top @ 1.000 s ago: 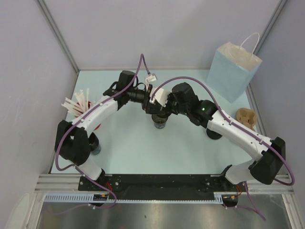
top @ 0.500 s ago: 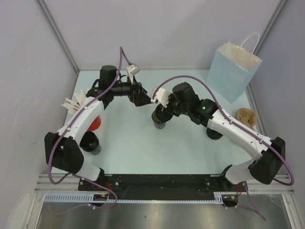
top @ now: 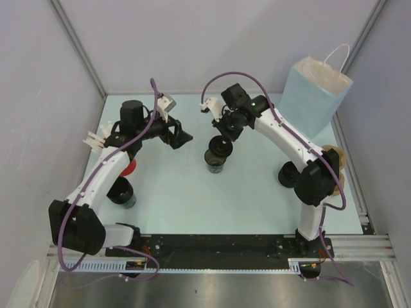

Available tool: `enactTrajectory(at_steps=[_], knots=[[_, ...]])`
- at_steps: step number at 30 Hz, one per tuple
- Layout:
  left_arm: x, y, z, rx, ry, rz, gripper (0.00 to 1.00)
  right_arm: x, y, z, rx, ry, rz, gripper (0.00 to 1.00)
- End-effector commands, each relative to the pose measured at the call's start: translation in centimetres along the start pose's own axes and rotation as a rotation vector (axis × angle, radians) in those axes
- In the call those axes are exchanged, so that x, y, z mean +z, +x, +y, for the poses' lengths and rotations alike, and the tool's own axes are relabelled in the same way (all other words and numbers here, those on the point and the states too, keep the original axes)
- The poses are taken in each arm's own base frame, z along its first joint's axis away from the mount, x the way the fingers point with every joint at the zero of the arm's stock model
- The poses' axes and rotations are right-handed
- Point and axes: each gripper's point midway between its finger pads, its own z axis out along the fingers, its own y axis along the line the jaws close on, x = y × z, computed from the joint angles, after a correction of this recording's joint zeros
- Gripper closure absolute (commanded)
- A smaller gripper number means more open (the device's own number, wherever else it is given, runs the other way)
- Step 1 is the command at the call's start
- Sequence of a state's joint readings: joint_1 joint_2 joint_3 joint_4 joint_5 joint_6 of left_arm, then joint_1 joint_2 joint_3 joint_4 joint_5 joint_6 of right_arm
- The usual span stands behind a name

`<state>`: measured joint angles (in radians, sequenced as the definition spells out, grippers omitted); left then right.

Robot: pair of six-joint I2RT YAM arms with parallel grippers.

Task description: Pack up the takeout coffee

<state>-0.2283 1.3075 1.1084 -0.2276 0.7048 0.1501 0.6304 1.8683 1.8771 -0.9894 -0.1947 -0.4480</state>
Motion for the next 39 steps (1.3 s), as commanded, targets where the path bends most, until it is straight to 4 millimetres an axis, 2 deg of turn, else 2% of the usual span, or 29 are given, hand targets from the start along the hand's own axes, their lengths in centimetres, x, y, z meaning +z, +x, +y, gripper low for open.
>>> enactTrajectory(at_steps=[1,4,7,11,16,21,29,35,39], knots=[[-1.5,-2.6,-0.1,0.121,-0.04,-0.099,0.01,0.5,1.1,1.9,0.085,-0.101,0.099,1.0],[-1.6,-2.3,0.0,0.143,-0.049,-0.102,0.01,1.3,0.4,2.2,0.117,-0.107,0.079,1.0],[-1.4,-1.8,0.2,0.137,-0.054,-0.094,0.0,2.0,0.1,1.8,0.163,-0.098,0.078,1.0],[-1.0,-1.0,0.1,0.113,-0.046,-0.089,0.01,3.5,0.5,1.5,0.196,-0.086,0.097,1.0],[-0.7,-0.2,0.2,0.09,-0.05,-0.092,0.01,4.2,0.5,2.0,0.183,-0.055,0.118,1.0],[-0.8,0.0,0.0,0.077,-0.05,-0.099,0.0,5.0,0.7,1.6,0.19,-0.042,0.135,1.0],[-1.0,0.3,-0.1,0.081,-0.056,-0.104,0.01,6.0,1.1,1.0,0.204,-0.035,0.161,1.0],[-0.8,0.3,-0.2,0.072,-0.045,-0.105,0.01,5.8,0.9,-0.1,0.207,0.003,0.159,1.0],[-0.8,0.4,-0.2,0.071,-0.043,-0.104,0.0,5.8,1.1,0.0,0.202,0.0,0.166,1.0]])
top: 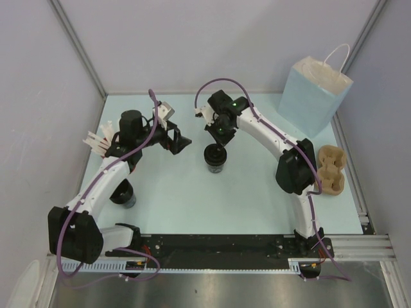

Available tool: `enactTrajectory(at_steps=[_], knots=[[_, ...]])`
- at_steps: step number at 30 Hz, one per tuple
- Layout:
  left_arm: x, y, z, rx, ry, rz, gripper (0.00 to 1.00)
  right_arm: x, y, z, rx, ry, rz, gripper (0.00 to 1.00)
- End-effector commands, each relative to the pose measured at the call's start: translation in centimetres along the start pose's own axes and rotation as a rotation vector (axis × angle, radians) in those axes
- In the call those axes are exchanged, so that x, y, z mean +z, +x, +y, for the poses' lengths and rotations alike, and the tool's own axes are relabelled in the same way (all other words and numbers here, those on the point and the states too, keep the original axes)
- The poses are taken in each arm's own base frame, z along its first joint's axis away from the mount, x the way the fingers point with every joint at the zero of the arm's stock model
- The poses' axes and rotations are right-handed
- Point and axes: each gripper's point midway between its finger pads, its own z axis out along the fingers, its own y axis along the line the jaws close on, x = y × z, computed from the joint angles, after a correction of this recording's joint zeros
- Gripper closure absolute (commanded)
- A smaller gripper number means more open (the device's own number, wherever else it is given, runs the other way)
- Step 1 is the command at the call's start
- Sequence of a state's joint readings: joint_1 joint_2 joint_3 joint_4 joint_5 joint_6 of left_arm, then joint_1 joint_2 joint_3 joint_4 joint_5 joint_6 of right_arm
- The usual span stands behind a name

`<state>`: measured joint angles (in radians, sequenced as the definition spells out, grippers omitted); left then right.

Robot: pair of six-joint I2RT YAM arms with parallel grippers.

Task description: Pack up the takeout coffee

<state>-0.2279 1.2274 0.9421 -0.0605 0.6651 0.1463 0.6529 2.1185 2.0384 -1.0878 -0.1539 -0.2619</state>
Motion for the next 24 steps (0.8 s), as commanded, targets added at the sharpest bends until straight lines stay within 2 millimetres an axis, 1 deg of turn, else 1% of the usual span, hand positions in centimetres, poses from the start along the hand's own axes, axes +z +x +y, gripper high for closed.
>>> enactTrajectory(at_steps=[1,9,19,24], knots=[[-0.3,-1.3,-0.3,0.023,0.007,-0.049,0.01,-0.8,-0.9,-0.5,0.009,0.024,-0.022,1.0],[-0.3,-1.0,-0.3,0.019,0.009,-0.045,0.0,-1.0,-0.6,0.8,-0.03,0.018,-0.009,1.0],[-0.2,-0.6,-0.5,0.014,0.016,-0.041,0.01,-0.3,-0.5,0.7,-0.031,0.023,0.008,1.0],[-0.2,-0.4,-0.5,0.009,0.021,-0.039,0.01,-0.6,-0.3,0.8,-0.032,0.021,0.008,1.0]])
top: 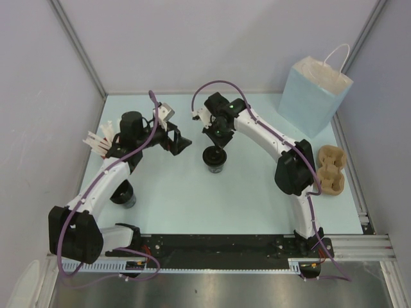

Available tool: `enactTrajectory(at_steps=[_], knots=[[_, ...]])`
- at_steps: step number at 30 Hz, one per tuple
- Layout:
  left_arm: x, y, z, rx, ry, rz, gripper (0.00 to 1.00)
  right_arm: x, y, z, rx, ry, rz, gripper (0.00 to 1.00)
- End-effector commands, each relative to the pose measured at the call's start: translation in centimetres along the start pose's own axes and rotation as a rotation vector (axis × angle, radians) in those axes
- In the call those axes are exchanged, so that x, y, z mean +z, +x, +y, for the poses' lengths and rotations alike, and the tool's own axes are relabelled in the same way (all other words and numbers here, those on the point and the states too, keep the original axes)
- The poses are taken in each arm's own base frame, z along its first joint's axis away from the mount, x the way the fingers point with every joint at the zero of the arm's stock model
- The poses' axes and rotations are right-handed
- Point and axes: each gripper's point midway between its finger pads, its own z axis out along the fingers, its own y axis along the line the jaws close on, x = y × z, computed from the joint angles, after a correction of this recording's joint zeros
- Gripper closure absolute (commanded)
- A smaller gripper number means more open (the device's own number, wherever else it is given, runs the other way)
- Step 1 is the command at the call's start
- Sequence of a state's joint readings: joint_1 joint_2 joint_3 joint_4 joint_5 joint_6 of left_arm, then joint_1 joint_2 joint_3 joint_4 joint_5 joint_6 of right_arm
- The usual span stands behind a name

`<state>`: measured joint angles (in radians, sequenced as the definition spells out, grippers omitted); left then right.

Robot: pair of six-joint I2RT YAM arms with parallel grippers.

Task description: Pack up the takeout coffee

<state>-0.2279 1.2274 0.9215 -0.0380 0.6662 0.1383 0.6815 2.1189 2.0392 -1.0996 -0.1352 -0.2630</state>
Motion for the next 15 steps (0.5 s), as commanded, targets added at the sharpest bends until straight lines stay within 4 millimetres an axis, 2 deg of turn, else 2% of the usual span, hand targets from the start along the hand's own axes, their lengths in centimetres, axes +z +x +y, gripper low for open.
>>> enactTrajectory(at_steps=[1,15], knots=[[-0.26,-0.92,-0.46,0.016,0.019,-0.037,0.01,-0.79,-0.4,-0.3,-0.007,0.018,-0.01,1.0],[-0.2,-0.57,-0.6,0.006,0.026,-0.032,0.01,-0.18,0.0,-0.88,0.004,0.022,0.007,0.99]])
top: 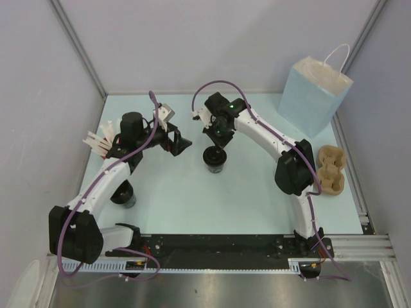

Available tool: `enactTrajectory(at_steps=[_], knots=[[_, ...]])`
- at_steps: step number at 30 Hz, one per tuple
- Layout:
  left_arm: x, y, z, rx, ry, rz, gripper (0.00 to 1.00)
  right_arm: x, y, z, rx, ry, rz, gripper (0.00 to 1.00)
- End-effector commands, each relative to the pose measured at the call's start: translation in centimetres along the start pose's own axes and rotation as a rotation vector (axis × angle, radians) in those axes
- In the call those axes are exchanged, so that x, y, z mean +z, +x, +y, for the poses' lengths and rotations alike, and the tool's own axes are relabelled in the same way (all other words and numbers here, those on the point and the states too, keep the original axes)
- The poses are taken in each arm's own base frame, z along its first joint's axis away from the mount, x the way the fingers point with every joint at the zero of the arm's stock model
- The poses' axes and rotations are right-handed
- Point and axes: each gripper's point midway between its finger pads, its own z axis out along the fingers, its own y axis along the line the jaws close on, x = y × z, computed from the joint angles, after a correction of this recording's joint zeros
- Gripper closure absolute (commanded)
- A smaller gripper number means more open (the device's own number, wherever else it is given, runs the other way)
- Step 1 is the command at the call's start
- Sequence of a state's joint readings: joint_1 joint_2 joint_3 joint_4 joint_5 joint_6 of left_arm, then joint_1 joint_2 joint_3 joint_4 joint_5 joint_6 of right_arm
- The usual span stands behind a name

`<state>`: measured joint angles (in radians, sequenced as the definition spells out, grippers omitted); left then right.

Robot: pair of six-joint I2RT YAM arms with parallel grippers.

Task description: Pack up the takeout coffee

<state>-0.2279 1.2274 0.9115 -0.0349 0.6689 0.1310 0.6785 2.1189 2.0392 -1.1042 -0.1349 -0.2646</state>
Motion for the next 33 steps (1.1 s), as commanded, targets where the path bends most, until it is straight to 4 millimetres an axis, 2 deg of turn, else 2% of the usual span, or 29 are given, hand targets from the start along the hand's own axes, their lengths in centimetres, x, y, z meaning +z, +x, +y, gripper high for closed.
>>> enactTrajectory(at_steps=[1,7,20,21,33], knots=[[-0.2,-0.9,-0.5,0.016,0.023,-0.034,0.01,-0.2,-0.1,-0.7,0.002,0.02,0.002,0.99],[-0.1,-0.7,-0.6,0.008,0.029,-0.03,0.01,-1.0,-0.4,-0.6,-0.006,0.028,-0.014,0.99],[-0.1,-0.7,-0.6,0.002,0.031,-0.029,0.0,0.0,-0.1,-0.6,0.0,0.012,0.007,0.97],[0.0,-1.2,-0.5,0.019,0.029,-0.05,0.01,0.0,-0.1,-0.6,-0.001,0.013,0.005,0.97],[0.0,-1.2,-0.5,0.016,0.035,-0.048,0.01,-0.2,-0.6,0.0,-0.02,0.018,0.001,0.92]])
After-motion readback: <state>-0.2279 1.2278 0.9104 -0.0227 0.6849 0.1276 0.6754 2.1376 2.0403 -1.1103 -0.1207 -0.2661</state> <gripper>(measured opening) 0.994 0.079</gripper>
